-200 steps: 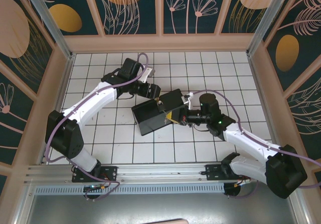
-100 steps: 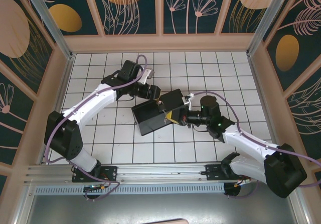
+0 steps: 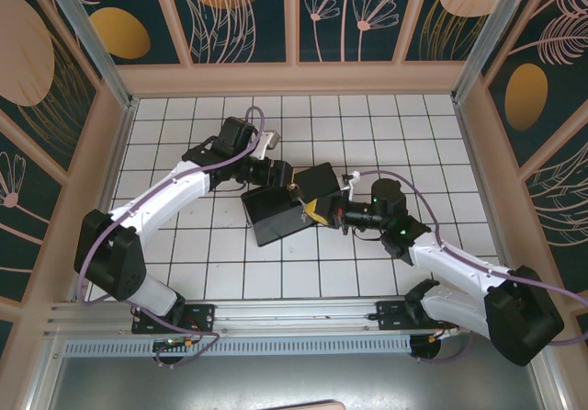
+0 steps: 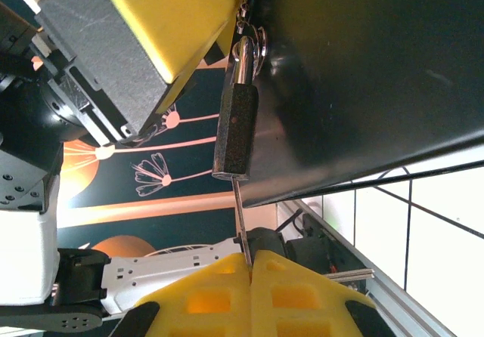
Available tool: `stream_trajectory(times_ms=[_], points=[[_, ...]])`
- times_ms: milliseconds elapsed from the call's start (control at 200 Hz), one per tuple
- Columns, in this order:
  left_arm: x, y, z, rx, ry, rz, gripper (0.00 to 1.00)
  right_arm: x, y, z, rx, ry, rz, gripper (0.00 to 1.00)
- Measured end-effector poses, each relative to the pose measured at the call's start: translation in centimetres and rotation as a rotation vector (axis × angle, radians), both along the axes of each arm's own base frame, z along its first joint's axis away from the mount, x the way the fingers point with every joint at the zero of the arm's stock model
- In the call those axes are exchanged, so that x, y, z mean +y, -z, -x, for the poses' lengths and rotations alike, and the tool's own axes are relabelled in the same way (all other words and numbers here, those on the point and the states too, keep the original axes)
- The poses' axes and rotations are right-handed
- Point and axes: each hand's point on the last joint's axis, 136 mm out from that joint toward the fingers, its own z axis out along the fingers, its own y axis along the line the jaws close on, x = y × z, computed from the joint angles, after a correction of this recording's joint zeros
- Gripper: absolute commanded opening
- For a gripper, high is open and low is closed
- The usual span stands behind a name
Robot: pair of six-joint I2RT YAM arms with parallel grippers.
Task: Unlock the padlock with the key
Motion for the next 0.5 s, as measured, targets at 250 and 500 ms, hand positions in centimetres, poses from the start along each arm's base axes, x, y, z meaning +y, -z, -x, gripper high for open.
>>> stream_trajectory(times_ms=[250, 500], points=[[-0.7, -1.5, 1.1, -0.041, 0.016, 0.008, 0.64, -0.1, -0.3, -0.4, 0.018, 0.048, -0.044, 0.00], [-0.6, -1.0, 1.1, -0.062, -0.003, -0.040, 0.63, -0.4, -0.3, -0.7, 0.035, 0.087, -0.057, 0.00]])
